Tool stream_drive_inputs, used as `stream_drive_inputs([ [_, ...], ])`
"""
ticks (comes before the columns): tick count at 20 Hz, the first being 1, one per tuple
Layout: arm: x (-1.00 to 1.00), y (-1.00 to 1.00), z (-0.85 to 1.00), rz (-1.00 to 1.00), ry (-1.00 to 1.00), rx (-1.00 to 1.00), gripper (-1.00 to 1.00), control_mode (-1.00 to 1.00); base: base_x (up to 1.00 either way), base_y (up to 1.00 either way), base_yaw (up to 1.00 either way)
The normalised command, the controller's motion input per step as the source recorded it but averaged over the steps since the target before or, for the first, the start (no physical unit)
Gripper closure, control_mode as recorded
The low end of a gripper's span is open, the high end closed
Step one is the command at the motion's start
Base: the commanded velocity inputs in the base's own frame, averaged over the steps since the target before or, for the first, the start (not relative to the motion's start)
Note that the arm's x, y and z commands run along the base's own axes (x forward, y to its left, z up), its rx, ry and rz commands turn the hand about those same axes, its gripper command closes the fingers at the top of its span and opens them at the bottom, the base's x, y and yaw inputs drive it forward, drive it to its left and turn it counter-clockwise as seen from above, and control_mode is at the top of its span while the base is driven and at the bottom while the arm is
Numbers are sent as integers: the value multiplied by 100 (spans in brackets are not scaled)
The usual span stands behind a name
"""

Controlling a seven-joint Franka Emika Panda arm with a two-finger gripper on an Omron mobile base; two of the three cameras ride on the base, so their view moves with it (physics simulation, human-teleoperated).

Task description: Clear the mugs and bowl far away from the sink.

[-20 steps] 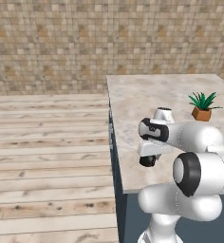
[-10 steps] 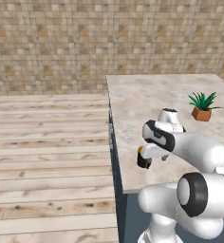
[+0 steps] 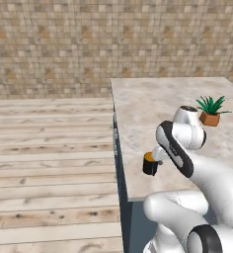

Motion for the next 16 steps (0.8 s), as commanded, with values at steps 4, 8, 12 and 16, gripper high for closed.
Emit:
stream_drive_inputs([
  [4, -89, 9, 96, 0, -8, 0, -100, -100, 0, 0, 0],
  [8, -81, 12, 75, 0, -10, -6, -100, -100, 0, 0, 0],
  [12, -66, 21, 64, -6, -21, -10, -100, -100, 0, 0, 0],
  [16, -43, 16, 74, -7, -14, -8, -100, -100, 0, 0, 0],
])
